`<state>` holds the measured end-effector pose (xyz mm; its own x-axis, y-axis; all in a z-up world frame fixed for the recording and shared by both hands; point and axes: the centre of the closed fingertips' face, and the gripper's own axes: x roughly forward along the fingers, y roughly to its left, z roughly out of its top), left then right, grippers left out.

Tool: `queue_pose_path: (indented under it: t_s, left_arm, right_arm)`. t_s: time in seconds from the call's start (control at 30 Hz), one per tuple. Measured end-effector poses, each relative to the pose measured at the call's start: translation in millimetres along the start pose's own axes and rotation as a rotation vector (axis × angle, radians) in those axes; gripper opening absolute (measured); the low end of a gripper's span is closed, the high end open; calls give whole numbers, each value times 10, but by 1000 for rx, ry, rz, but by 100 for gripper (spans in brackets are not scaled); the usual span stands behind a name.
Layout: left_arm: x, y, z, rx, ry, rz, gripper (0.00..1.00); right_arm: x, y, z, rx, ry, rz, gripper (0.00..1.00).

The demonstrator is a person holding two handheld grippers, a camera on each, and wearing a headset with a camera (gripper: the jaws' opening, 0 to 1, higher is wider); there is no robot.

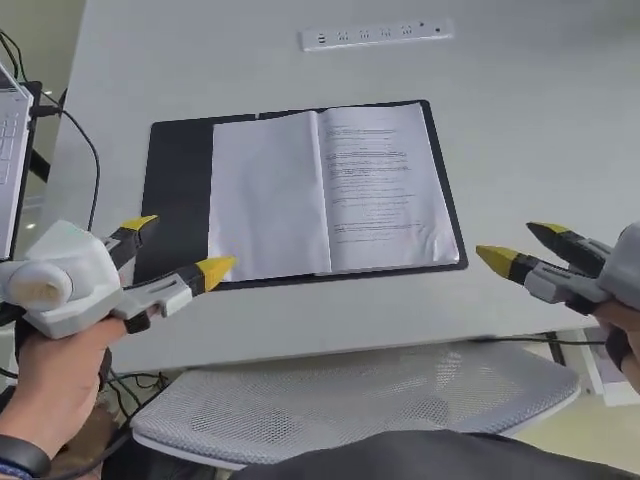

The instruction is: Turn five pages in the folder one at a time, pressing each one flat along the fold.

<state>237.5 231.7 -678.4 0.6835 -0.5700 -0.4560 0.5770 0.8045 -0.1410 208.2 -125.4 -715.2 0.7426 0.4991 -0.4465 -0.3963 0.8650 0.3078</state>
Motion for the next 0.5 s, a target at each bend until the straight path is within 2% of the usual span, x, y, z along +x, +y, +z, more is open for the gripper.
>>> queue_pose_path:
  t_s: [0.13, 0.27, 0.47, 0.5]
  left_arm:
    - [133, -134, 69, 23, 10, -39, 73]
    - [325, -312, 187, 54, 13, -92, 73]
    - [699, -718, 391, 112, 6, -199, 70]
    - [809, -848, 413, 130, 15, -236, 69]
  right_arm:
    - [-17, -24, 2, 5, -4, -2, 61]
    - [-18, -13, -6, 6, -1, 4, 61]
    - [-17, 5, -47, -2, 13, 10, 59]
    - [-17, 9, -47, 1, 11, 10, 59]
